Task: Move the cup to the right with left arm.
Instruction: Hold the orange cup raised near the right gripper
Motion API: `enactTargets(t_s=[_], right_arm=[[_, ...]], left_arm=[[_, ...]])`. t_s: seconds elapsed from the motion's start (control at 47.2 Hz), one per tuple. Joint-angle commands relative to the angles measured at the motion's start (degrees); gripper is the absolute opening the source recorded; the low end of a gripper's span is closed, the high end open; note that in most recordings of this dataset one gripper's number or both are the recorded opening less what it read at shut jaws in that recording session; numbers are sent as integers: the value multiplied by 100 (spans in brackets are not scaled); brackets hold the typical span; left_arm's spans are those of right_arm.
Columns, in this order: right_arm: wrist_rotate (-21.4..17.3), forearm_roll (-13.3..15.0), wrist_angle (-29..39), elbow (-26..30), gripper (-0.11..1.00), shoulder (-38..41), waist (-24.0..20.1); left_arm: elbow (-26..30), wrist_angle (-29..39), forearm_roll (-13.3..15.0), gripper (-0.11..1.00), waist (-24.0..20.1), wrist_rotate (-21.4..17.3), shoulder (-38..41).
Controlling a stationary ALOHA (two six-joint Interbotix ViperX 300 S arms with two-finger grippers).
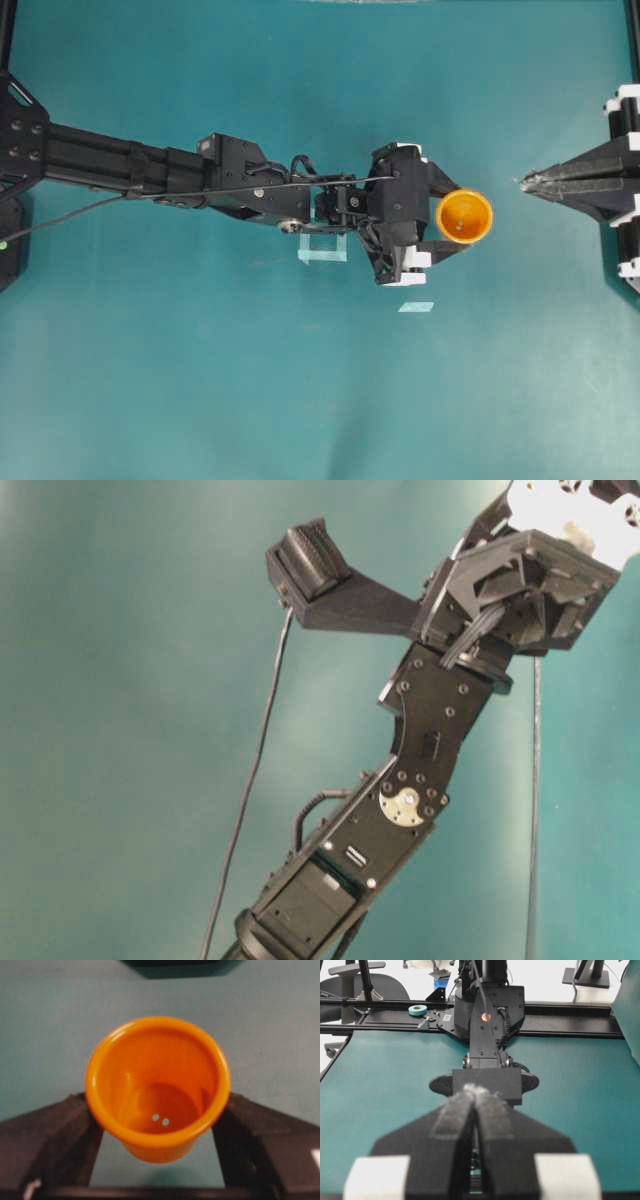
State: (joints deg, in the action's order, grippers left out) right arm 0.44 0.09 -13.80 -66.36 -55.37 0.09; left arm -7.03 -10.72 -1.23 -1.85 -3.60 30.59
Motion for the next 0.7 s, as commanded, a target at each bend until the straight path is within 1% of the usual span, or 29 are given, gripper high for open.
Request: enactTargets(t_s=[0.0, 0.212, 0.678], right_arm=[[9, 18, -18, 185, 0, 9, 0], [9, 18, -18, 185, 0, 18, 9], [18, 26, -18, 193, 0, 18, 9]], left_arm=[[185, 35, 9, 64, -9, 18, -114], [193, 211, 9, 64, -9, 18, -123], [193, 360, 9, 64, -9, 26, -114]])
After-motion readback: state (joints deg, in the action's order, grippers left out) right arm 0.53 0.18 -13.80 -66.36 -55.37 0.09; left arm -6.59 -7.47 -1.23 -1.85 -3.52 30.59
